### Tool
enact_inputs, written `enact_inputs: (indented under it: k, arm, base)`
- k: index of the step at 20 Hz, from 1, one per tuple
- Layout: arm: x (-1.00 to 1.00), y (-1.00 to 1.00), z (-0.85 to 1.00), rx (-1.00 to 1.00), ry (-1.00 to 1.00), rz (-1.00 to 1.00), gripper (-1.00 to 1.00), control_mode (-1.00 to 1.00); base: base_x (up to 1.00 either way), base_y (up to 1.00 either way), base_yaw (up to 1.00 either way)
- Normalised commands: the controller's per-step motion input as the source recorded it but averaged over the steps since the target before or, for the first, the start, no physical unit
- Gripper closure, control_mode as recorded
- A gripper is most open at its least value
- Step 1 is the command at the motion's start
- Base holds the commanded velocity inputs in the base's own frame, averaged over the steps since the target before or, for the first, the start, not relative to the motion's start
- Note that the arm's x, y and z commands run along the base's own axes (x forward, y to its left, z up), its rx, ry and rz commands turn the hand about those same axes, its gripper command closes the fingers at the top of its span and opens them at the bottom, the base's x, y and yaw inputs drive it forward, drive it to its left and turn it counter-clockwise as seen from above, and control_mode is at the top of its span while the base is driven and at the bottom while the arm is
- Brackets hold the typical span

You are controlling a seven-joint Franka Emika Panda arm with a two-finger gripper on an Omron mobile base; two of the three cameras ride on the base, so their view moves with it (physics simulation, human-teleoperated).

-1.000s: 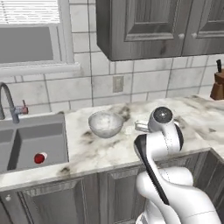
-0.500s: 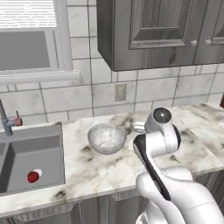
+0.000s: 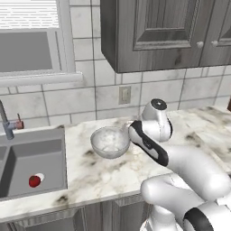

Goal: Clear the mugs and bowl far away from the sink.

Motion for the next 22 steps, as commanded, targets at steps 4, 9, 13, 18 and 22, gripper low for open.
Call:
enact_inputs:
  k: [4, 9, 13, 18, 22]
  arm:
    - [0.46, 0.12, -0.18, -0.03, 0.09, 0.00, -1.00, -1.00]
    - [0.65, 0.34, -0.44, -0.02, 0.14, 0.00, -1.00, -1.00]
    - [0.45, 0.22, -0.69, 0.00, 0.16, 0.00, -1.00, -1.00]
    - [0.22, 0.01, -0.60, 0.00, 0.06, 0.02, -1.00, -1.00]
    - [0.01, 0.00, -0.40, 0.00, 0.00, 0.02, -1.00, -1.00]
  base:
    - [0.00, 0.00, 0.00]
    - [0.00, 0.00, 0.00]
    - [0.00, 0.00, 0.00]
    - [0.00, 0.00, 0.00]
    - [0.00, 0.00, 0.00]
